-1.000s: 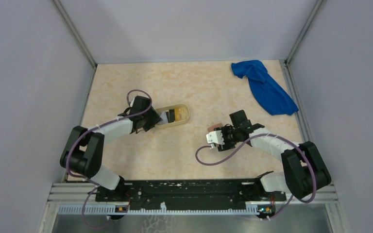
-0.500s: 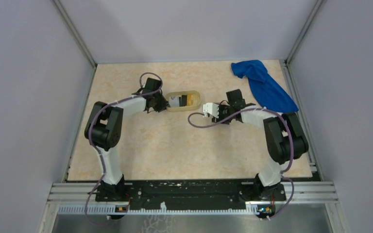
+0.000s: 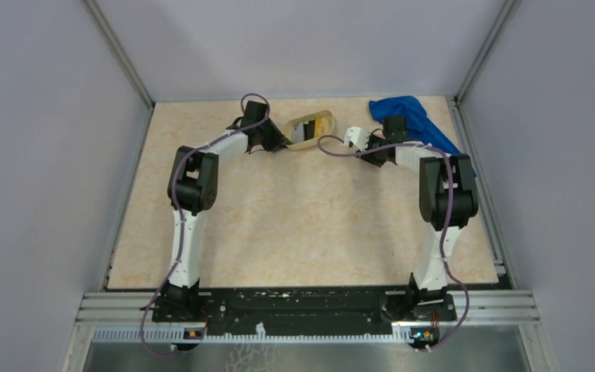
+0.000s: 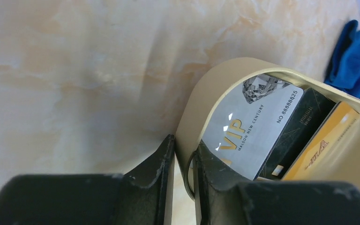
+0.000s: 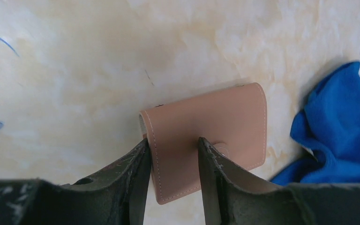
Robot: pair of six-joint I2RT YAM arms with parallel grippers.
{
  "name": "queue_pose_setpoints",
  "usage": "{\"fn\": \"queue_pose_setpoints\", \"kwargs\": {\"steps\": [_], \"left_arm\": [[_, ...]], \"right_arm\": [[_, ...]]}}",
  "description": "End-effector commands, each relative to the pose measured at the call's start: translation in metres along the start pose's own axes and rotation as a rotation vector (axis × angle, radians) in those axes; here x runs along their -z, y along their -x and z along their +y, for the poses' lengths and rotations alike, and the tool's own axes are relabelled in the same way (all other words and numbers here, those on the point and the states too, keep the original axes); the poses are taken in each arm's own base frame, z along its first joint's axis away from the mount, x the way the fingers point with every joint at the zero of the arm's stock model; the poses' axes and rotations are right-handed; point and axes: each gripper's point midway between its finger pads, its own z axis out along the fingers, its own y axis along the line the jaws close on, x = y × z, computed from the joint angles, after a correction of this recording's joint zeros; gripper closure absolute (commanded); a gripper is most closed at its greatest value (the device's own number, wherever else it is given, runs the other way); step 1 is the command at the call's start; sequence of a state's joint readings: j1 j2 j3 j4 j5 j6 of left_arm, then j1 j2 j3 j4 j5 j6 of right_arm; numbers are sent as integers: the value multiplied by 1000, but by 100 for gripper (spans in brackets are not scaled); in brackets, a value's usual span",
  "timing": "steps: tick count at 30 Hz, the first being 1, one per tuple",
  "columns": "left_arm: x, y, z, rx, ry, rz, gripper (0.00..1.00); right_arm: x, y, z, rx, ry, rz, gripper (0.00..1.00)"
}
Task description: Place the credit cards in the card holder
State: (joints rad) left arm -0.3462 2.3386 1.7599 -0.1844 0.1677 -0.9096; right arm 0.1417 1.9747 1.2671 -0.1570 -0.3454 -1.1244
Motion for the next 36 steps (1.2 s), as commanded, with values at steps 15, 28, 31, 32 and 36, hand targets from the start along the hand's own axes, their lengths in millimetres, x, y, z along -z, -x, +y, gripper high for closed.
{"fn": "queue_pose_setpoints", "kwargs": {"steps": [15,28,31,32,36], "left_arm": [[-30,-49,-12,26,25,159,64],[29,-21,-69,-165,-136,81,1],[70,-11,-84,-322,-216,0,1],[87,-11,-91,-377,-263,-30,1],[157,-14,-111,-582,-459,-177,1]], "right_arm": [[69,-19,12,-127,7,-64,40],[136,18,4,-362,-46,-147,14],[165,33,0,-569,-44,-189,2],[175,37,-3,-633,-58,-208,2],[208,43,-16,-846,-166,-262,2]]}}
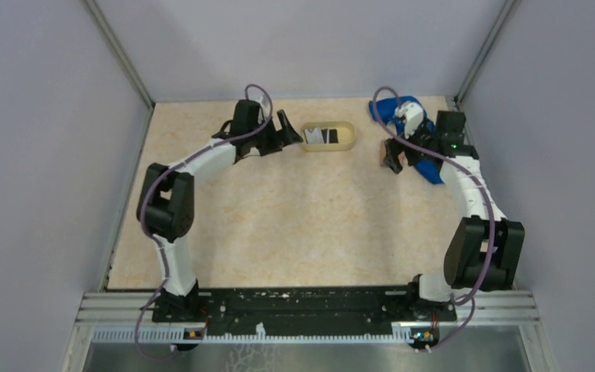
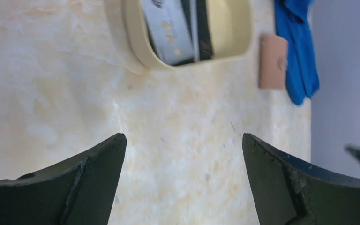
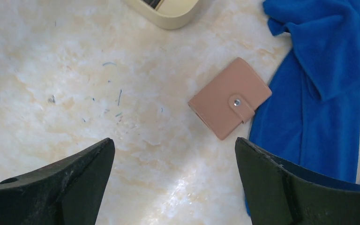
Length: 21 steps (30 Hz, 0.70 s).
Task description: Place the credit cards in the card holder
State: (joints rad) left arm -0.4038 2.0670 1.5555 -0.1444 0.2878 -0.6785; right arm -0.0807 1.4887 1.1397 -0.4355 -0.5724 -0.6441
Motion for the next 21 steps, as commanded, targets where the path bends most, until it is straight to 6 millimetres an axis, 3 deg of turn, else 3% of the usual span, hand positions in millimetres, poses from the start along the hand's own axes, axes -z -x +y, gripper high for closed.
{"fn": "queue_pose_setpoints", "kwargs": {"steps": [1,6,9,12,16,21], "left_arm": [[86,35,-69,-361,-258,-273,1],[161,11,-80,-464,-381,-391,1],[203,-8,-89,-532,-450,-437,1],[225,-27,-93,-541,-511,-430,1],[241,-46,-89,-521,-537,-419,1],[259,-54,-85,-524,-511,-416,1]], "right_arm": [[49,46,-1,-249,-87,-146,2],[83,71,19,-181,-99,-279,2],[99,83,23,-246,-141,-344,2],[111,86,14,-373,-244,-394,1],[125,85,3,-502,-366,-455,1],[138,90,10,-533,-375,-505,2]]}}
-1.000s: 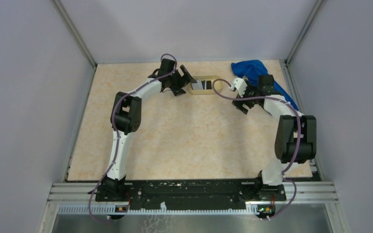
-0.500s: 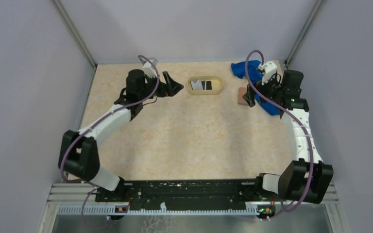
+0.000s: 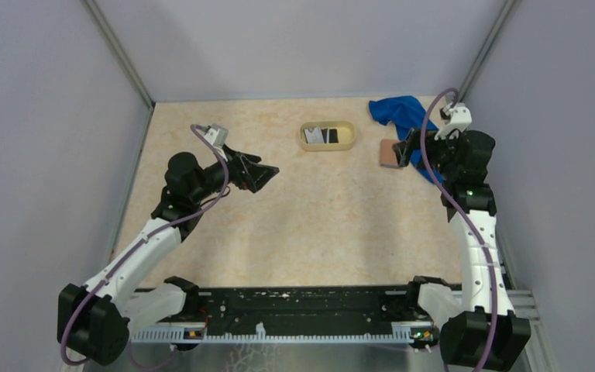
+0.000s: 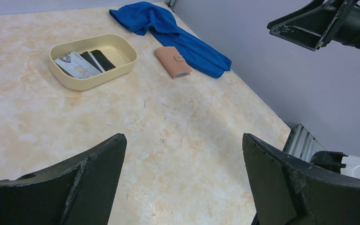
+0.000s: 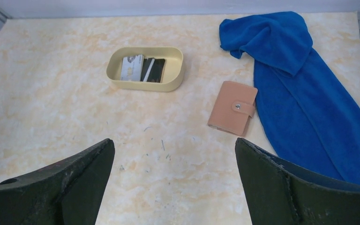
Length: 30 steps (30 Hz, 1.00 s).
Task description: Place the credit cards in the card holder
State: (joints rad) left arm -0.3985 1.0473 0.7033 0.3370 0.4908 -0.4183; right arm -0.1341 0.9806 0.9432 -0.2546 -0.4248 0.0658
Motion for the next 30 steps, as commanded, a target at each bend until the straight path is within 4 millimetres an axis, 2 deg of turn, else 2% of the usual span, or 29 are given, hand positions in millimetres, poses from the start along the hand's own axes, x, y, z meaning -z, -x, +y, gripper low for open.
{"fn": "queue_pose_setpoints", "kwargs": {"steps": [1,7,11,30], "left_arm": [[16,9,-13,-32,-11,-12,1],[32,14,-18,-64,16,-31,1],[36,7,-14,-61,34,-22,1],[39,0,-7,-59,68,-15,1]], "right_arm": [[16,35,5,-63,-34,-140,2],[26,46,17,-70,11,-199,2],[25,46,20,-78,28,-199,2],[16,36,8,-44,-11,-176,2]]}}
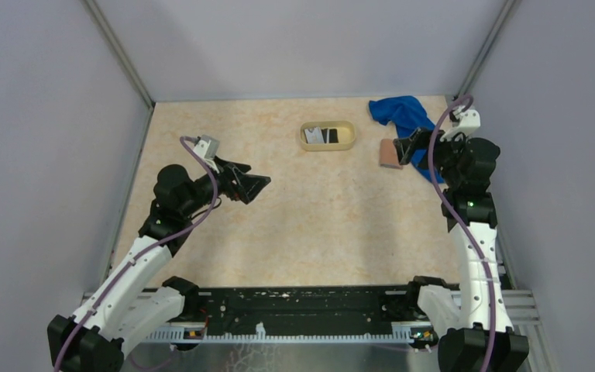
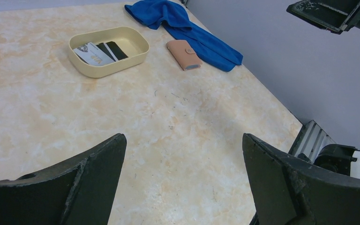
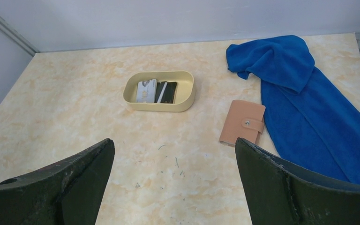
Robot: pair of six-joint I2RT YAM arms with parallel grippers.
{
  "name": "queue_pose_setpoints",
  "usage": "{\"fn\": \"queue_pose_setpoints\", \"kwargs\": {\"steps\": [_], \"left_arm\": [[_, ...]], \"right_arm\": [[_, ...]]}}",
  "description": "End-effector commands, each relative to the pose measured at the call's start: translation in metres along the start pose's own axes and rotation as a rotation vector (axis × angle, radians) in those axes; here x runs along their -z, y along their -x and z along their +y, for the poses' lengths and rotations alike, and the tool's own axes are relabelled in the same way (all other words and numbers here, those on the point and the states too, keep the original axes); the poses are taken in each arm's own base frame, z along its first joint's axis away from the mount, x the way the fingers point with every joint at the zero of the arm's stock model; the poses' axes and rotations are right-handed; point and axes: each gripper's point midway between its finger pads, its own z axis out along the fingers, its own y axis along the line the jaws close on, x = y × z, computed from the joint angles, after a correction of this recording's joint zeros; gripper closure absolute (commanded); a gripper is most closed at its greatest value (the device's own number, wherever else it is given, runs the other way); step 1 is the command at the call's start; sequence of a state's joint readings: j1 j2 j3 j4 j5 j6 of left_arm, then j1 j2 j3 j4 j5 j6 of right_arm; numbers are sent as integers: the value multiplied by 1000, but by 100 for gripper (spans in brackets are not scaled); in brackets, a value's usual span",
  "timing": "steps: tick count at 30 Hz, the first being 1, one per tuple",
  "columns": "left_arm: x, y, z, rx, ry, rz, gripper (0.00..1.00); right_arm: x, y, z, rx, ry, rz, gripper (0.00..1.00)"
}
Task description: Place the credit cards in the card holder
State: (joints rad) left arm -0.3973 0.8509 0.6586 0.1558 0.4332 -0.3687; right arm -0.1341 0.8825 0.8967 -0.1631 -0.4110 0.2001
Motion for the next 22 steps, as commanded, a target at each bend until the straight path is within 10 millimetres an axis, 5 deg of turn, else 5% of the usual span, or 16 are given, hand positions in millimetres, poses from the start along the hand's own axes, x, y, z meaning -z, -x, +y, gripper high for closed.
{"fn": "queue_pose_setpoints", "kwargs": {"steps": [1,22], "left_arm": [[2,2,1,-21,6,-14,1],[4,2,1,-26,8,-16,1]], "right_arm": [[-2,11,-4,33,-11,-43,1],[-5,9,-11,51,-42,-39,2]]}}
